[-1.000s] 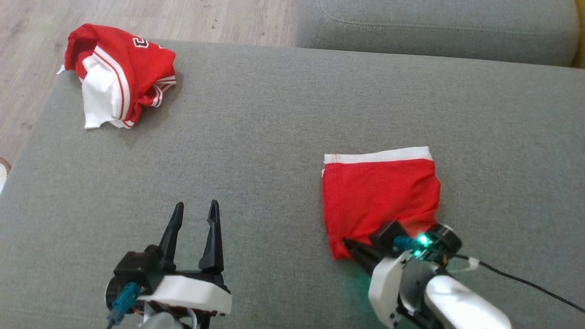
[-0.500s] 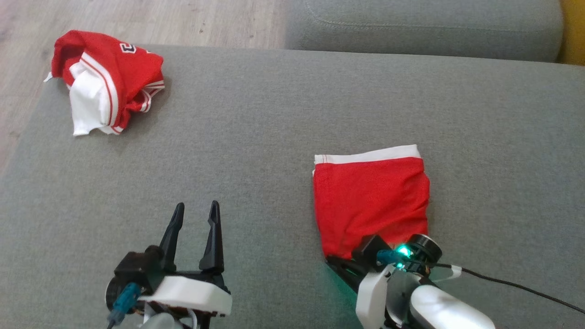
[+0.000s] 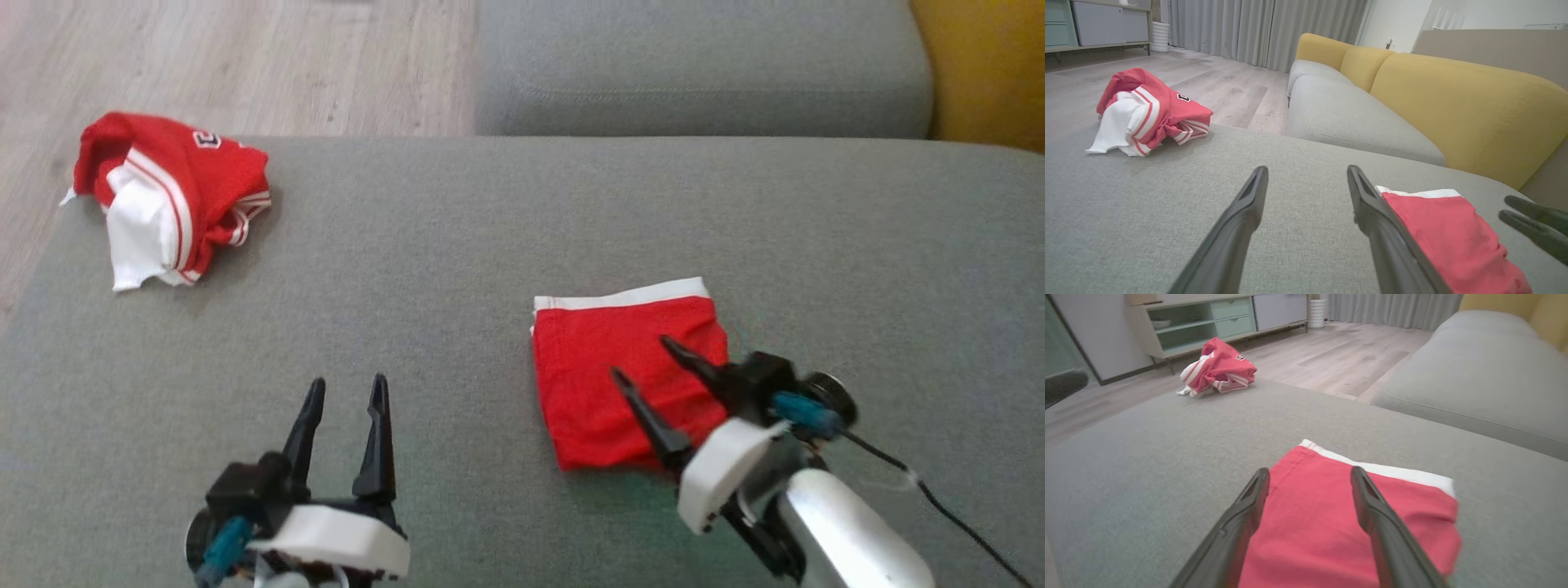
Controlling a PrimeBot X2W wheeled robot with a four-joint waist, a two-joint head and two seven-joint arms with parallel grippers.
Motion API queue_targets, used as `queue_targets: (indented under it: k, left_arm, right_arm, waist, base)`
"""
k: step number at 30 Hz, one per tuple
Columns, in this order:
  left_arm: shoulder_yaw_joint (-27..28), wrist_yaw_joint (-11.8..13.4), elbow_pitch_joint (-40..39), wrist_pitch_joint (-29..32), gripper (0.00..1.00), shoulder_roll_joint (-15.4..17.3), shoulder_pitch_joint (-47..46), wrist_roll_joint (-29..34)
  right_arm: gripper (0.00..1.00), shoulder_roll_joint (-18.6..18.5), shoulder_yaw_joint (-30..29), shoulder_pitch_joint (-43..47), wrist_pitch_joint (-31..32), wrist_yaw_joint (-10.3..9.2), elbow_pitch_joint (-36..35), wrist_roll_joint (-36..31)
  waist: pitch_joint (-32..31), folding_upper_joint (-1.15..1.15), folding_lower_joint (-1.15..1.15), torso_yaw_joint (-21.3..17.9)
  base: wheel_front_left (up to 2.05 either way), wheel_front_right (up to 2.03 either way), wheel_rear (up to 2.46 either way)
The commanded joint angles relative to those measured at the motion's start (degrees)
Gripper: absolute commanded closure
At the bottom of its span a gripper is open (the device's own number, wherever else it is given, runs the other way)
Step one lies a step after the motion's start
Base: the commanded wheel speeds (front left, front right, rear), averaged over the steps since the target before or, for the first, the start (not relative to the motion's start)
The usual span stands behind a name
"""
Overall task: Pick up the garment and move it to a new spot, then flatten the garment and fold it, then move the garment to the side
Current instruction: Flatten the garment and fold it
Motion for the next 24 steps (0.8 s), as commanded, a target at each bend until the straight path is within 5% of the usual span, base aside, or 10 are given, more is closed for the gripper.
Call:
queue_targets:
  k: [1, 13, 24]
  left_arm:
    - [2.21, -0.30, -1.07, -0.81, 0.00, 0.66, -0.78, 0.78]
    - [3.79, -2.04, 2.56, -1.21, 0.00, -1.19, 3.13, 2.87]
    - [7.54, -2.95, 3.02, -1.23, 0.00, -1.99, 6.11, 5.32]
  right_arm:
    - [0.00, 1.24, -2.09, 1.02, -0.64, -0.04, -2.85, -1.10]
    - [0.00, 6.94, -23.92, 14.83, -1.12, -0.04, -13.68, -8.96]
    - [0.00, 7.52, -27.23, 20.61, -1.48, -0.04, -17.62, -6.47]
  waist:
    - [-0.71, 0.00, 0.01, -0.61]
    - [-3.00, 0.00, 0.01, -0.81]
    - [-3.92, 0.00, 0.01, -0.30]
  base:
    - [0.00, 0.00, 0.00]
    - [0.00, 0.00, 0.00]
    - [0.00, 0.00, 0.00]
